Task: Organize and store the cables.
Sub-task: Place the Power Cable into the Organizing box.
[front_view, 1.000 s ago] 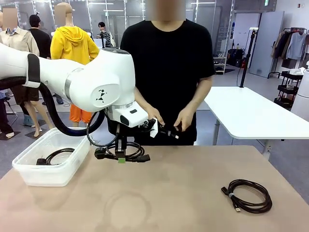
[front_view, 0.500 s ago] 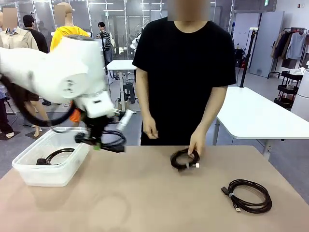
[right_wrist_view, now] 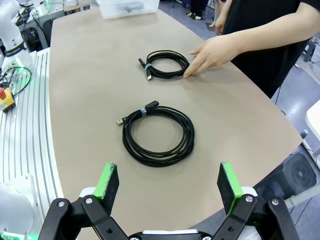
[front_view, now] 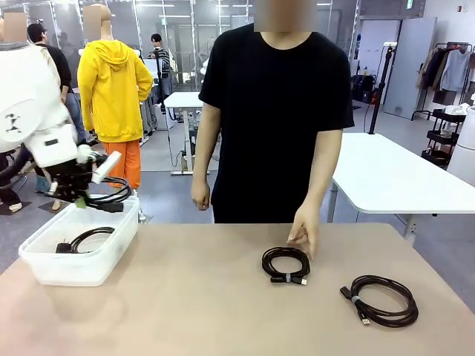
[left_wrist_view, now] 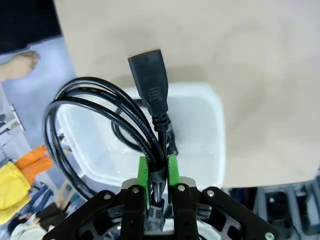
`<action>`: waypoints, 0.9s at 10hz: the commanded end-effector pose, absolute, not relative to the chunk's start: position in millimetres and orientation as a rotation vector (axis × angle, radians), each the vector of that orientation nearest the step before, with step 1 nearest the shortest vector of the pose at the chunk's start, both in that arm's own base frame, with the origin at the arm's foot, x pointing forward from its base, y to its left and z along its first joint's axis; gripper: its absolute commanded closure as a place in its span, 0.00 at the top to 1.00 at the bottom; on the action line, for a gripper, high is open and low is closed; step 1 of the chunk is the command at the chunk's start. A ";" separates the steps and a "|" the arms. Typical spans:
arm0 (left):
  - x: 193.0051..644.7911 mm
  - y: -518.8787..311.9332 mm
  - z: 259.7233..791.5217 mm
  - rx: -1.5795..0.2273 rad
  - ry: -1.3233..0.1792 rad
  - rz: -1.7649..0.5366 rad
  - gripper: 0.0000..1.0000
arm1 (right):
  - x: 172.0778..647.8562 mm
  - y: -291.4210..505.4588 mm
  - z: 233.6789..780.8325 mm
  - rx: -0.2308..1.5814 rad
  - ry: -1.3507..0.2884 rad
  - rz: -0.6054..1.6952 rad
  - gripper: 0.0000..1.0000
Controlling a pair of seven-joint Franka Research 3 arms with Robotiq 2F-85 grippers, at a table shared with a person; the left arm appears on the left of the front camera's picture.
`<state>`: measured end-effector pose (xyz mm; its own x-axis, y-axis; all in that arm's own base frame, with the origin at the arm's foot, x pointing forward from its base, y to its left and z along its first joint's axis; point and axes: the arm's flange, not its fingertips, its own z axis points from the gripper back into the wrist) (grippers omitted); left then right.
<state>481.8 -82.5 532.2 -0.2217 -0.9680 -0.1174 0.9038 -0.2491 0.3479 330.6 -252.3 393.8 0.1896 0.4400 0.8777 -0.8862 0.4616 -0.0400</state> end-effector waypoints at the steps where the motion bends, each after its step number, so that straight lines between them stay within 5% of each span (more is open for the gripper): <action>1: 495.1 -49.2 519.1 0.380 -0.295 -1.805 0.18 | 327.9 -249.9 395.1 0.546 -0.975 1.002 1.00; 9: 569.0 -10.4 408.5 0.221 -0.206 -1.515 0.18 | 327.9 -249.9 395.1 0.546 -0.975 1.002 1.00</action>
